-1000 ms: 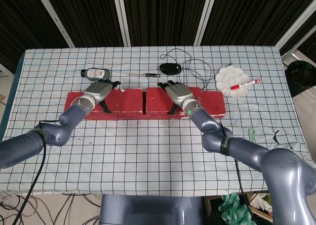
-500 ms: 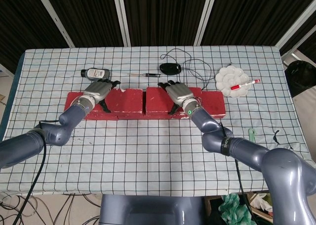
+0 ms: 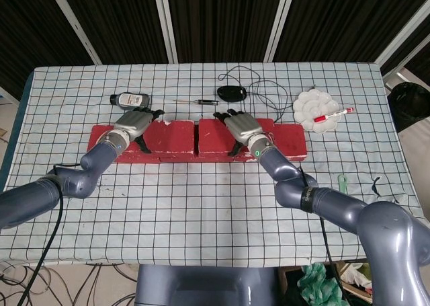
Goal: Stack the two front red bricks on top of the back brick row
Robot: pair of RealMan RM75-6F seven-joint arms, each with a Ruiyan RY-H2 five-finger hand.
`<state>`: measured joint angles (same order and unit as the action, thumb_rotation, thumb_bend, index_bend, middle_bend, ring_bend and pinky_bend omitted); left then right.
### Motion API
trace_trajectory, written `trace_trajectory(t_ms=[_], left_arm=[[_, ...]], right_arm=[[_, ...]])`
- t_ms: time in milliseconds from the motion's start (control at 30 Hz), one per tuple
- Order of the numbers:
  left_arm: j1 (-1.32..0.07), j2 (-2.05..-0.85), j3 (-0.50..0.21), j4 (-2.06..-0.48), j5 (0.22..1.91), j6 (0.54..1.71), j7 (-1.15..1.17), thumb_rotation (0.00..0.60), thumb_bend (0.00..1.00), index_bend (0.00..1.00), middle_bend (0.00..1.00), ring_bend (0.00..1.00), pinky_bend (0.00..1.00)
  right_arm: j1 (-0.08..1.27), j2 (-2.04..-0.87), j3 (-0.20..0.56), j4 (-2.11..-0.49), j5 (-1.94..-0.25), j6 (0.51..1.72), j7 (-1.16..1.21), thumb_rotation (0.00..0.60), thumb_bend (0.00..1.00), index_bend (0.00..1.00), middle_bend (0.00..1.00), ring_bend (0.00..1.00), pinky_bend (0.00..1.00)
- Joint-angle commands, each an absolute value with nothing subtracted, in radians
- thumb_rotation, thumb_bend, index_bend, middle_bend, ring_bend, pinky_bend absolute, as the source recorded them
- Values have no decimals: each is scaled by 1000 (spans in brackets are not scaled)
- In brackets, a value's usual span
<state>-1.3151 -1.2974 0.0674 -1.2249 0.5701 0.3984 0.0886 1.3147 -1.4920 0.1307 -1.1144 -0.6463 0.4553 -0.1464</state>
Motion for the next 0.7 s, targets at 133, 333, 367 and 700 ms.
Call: trace_trajectory(t_ms=[133,333,367,700], left_arm=[[-1316,-1295,68,-1227,568,400,90,600,0,27,113,0,37],[-1318,-1294,68,-1227,563,399,91,600,0,27,113,0,37],[-1318,-1294,69,-1227,562,399,91,600,0,26,113,0,37],[-1320,-1284,68,-1237,558,407,93,600,0,26,113,0,37]], right_arm=[[1316,-1490,132,-1118,-646,457,-148,600,0,0,32,0,115],[1317,-1488,129,-1120,-643,454,-151,600,0,0,21,0,115],[1317,-1487,129,-1121,-643,455,-151,600,0,0,21,0,115],[1318,-1473,134,-1142,-642,465,-153,600,0,0,21,0,115]])
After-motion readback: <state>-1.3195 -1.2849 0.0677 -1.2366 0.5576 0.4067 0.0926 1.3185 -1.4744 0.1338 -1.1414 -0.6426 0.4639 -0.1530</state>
